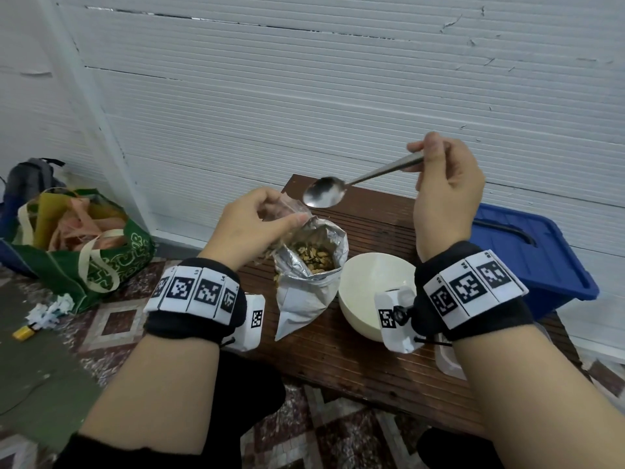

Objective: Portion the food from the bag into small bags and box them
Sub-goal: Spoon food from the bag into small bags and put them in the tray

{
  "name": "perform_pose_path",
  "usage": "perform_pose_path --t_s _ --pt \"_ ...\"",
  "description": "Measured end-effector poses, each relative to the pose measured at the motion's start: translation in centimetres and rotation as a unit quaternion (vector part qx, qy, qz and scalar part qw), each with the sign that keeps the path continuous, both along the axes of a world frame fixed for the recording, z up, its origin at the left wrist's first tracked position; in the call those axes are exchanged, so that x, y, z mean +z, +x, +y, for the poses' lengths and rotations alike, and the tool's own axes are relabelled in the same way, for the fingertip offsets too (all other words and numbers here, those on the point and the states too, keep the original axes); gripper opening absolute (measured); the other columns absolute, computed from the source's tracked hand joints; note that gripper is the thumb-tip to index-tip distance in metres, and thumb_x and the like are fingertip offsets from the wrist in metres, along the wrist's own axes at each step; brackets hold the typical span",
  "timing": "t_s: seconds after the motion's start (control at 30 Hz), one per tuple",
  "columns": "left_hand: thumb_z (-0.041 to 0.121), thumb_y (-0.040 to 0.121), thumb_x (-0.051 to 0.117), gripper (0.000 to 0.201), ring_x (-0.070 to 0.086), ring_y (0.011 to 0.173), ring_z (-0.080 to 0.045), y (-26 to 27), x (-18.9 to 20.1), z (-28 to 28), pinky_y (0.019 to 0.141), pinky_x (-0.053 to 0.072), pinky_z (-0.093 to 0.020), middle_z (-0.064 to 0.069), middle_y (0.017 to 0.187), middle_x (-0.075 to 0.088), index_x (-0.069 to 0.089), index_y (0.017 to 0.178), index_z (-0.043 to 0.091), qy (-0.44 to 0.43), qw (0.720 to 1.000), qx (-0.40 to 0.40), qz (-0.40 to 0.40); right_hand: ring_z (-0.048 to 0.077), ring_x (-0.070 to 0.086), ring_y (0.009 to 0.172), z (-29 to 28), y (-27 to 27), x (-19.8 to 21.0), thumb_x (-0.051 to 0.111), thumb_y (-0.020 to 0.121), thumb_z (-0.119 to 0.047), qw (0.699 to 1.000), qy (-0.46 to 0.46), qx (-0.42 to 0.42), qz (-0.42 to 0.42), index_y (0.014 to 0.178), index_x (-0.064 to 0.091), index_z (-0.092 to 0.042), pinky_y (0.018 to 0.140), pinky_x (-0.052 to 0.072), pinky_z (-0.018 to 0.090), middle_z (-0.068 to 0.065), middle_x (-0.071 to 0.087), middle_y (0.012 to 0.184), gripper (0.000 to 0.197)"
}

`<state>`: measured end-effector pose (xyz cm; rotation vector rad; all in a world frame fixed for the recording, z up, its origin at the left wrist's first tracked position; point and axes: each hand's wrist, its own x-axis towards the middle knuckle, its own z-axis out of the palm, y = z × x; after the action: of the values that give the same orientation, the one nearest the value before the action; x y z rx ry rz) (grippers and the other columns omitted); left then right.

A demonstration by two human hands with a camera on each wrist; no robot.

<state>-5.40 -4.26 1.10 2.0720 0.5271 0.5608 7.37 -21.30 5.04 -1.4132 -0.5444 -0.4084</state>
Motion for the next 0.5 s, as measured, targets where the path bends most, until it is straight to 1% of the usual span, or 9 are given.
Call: perform_pose_path --t_s 0.07,0.13,0.17,0.23,0.27,0.3,0.4,0.47,0.5 --pt "0.042 0.073 0.076 0.028 0.059 0.08 0.007 0.0 -0.1 0.1 0.07 0.041 -0.01 0.013 0.086 0.067 0.063 0.092 0.026 0.001 1.0 -0.005 0.007 0.0 0.056 0.066 -0.2 0.0 -0.4 0.046 0.1 -0.023 0.999 -0.019 -0.033 -0.004 0.078 0.06 -0.024 0.066 0.048 0.021 -0.011 0.06 0.073 0.026" --pt "0.04 0.075 0.075 0.027 0.06 0.076 0.01 0.0 -0.1 0.1 0.064 0.041 -0.005 0.013 0.088 0.068 0.063 0.094 0.026 0.005 1.0 -0.016 0.011 -0.004 0.054 0.067 -0.3 -0.1 -1.1 0.046 0.1 -0.022 0.997 -0.069 -0.033 -0.019 0.079 0.06 -0.02 0.064 0.044 0.013 -0.014 0.059 0.074 0.025" --pt "0.04 0.075 0.075 0.026 0.059 0.075 0.012 0.0 -0.1 0.0 0.064 0.041 -0.004 0.013 0.089 0.068 0.063 0.094 0.027 0.005 1.0 -0.022 0.012 -0.007 0.053 0.067 -0.2 -0.3 -1.6 0.047 0.1 -0.021 0.994 -0.099 -0.023 -0.035 0.081 0.062 -0.018 0.063 0.041 0.009 -0.014 0.059 0.074 0.024" --pt "0.042 0.074 0.075 0.028 0.058 0.079 0.012 0.1 -0.1 0.0 0.067 0.04 -0.007 0.014 0.09 0.068 0.063 0.096 0.028 0.003 1.0 -0.024 0.014 -0.009 0.052 0.069 0.1 -0.7 -2.5 0.048 0.098 -0.021 0.983 -0.165 0.002 -0.08 0.085 0.065 -0.016 0.064 0.037 0.006 -0.013 0.059 0.075 0.022" --pt "0.042 0.074 0.076 0.029 0.058 0.08 0.013 0.1 -0.1 0.0 0.068 0.039 -0.007 0.016 0.089 0.068 0.063 0.096 0.029 0.003 1.0 -0.023 0.014 -0.007 0.052 0.07 0.3 -0.9 -3.0 0.048 0.097 -0.022 0.975 -0.195 0.018 -0.106 0.086 0.066 -0.015 0.066 0.037 0.008 -0.011 0.06 0.076 0.023" --pt "0.043 0.073 0.076 0.028 0.057 0.08 0.015 0.0 -0.2 0.0 0.068 0.039 -0.006 0.017 0.088 0.067 0.063 0.095 0.03 0.003 1.0 -0.023 0.013 -0.004 0.053 0.071 0.4 -1.1 -3.5 0.047 0.097 -0.025 0.965 -0.223 0.034 -0.134 0.087 0.067 -0.014 0.069 0.039 0.013 -0.008 0.062 0.077 0.025" --pt "0.041 0.073 0.077 0.025 0.057 0.077 0.017 0.0 -0.2 0.1 0.066 0.041 -0.003 0.018 0.086 0.067 0.062 0.091 0.034 0.0 1.0 -0.021 0.007 0.02 0.056 0.074 1.0 -1.8 -5.0 0.042 0.096 -0.033 0.923 -0.313 0.053 -0.217 0.087 0.068 -0.013 0.072 0.043 0.035 0.001 0.065 0.076 0.035" --pt "0.041 0.072 0.078 0.025 0.058 0.077 0.016 0.0 -0.3 0.1 0.065 0.041 -0.001 0.017 0.087 0.068 0.062 0.09 0.034 -0.003 1.0 -0.021 0.003 0.024 0.056 0.072 1.3 -2.1 -5.8 0.042 0.096 -0.033 0.904 -0.352 0.058 -0.236 0.087 0.068 -0.013 0.07 0.043 0.038 0.003 0.064 0.074 0.034" --pt "0.041 0.072 0.078 0.026 0.058 0.078 0.016 0.0 -0.3 0.1 0.064 0.041 0.001 0.017 0.088 0.068 0.062 0.091 0.034 -0.002 1.0 -0.024 0.002 0.025 0.057 0.072 1.4 -2.3 -6.1 0.044 0.096 -0.031 0.905 -0.352 0.064 -0.228 0.087 0.068 -0.012 0.07 0.044 0.038 0.003 0.065 0.074 0.032"
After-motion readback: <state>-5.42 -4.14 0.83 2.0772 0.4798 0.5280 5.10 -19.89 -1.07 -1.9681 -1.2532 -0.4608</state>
